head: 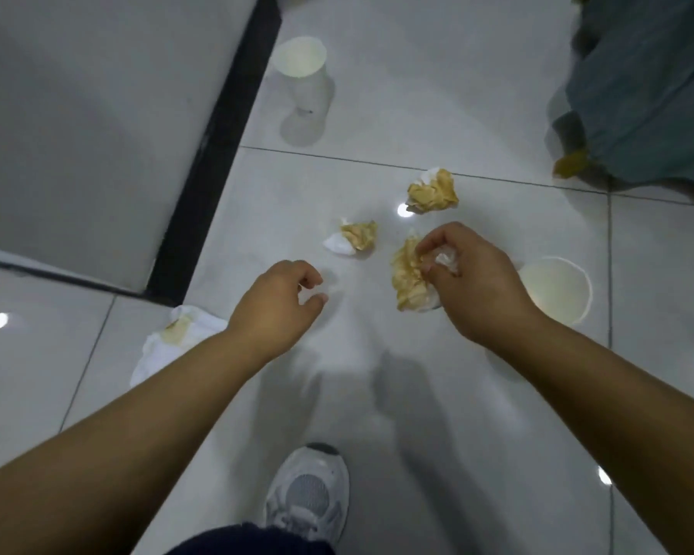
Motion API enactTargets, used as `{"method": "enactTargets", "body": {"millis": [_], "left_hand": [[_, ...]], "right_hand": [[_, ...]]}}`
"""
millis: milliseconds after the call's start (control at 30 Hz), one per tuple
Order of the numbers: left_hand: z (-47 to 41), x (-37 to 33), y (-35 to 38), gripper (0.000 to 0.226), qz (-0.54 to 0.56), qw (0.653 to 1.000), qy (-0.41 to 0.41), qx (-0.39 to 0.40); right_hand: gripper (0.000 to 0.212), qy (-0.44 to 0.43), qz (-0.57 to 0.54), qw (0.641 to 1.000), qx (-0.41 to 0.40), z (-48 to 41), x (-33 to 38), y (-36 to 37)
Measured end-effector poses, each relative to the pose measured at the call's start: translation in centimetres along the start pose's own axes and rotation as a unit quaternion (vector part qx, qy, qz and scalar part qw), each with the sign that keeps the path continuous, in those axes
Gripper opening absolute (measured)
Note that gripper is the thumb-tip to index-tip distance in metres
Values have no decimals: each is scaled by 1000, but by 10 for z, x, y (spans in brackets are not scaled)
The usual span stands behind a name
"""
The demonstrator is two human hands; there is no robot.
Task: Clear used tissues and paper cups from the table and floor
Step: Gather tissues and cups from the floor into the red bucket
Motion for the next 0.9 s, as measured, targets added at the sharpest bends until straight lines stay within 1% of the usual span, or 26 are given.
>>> {"method": "enactTargets", "body": {"millis": [100,200,267,367,467,500,533,600,633,700,800,867,900], "left_hand": [[5,45,8,44,-66,996,-61,-24],[5,86,19,63,-108,981,-159,-22],[3,111,29,72,-113,969,-222,1],[-1,138,42,76,-107,947,-296,59],[-1,152,52,69,-84,941,-315,90],[0,155,54,66,-91,944,-306,81],[0,155,55,63,-97,953,-281,53],[0,152,56,54,-65,977,-201,-9],[-1,146,57,51,-41,986,-161,-21],[-4,133,60,48,-4,996,-90,6],[-10,118,67,44,25,999,8,37],[-13,117,72,44,4,999,28,30],[-14,119,74,46,-32,999,23,8]], "right_hand": [[18,26,-58,998,4,-11,4,35],[16,40,-49,998,18,-15,1,62],[16,49,-38,998,26,-17,-4,73],[15,69,-27,997,30,-22,-11,84],[15,87,-26,995,35,-27,-15,91],[15,92,-25,995,36,-28,-17,93],[16,96,-23,994,38,-30,-18,95],[16,105,-23,993,41,-32,-20,98],[15,107,-22,993,43,-33,-21,100],[15,113,-19,992,46,-36,-23,101],[14,122,-28,991,41,-40,-26,101],[14,128,-31,991,36,-43,-28,99],[14,130,-32,990,32,-43,-29,97]]}}
Point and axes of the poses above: each hand's wrist, its own z-axis away from the middle knuckle, its own y-axis out of the palm, x = y × z, the point moved 1 cm from there along -z, towards the middle knuckle, and after that the axes turned 2 degrees about x, right-handed, at the moved point
